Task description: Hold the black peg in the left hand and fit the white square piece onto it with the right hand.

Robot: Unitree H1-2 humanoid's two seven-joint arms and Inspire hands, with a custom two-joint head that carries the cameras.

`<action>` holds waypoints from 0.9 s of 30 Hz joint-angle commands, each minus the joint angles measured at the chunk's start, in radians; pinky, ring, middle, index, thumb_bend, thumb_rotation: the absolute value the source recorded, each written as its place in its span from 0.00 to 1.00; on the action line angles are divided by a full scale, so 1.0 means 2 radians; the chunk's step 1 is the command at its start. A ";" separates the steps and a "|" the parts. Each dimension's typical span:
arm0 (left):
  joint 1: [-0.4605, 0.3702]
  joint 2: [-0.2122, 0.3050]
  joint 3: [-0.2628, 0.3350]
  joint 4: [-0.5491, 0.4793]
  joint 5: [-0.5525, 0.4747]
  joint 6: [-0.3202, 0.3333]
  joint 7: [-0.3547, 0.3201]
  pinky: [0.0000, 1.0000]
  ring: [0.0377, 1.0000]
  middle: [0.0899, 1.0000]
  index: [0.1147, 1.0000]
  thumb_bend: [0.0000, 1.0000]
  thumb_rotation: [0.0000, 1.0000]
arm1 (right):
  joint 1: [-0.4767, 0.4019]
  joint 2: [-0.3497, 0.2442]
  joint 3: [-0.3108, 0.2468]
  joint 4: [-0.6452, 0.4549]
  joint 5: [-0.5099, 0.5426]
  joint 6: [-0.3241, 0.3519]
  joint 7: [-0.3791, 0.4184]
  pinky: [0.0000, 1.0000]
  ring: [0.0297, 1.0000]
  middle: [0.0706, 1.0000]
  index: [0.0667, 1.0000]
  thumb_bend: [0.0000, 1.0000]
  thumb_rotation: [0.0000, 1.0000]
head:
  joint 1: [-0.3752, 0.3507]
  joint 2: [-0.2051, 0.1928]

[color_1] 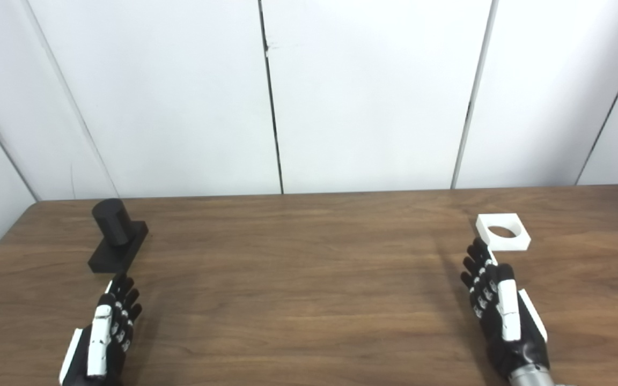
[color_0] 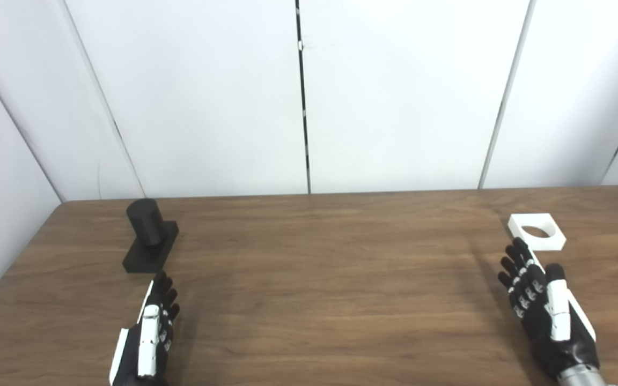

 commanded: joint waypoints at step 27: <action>-0.009 -0.010 -0.031 0.012 0.061 -0.031 0.017 1.00 1.00 1.00 1.00 0.70 0.90 | -0.014 -0.034 -0.010 0.071 0.002 -0.060 0.036 1.00 1.00 0.98 0.99 0.73 1.00 | 0.172 -0.051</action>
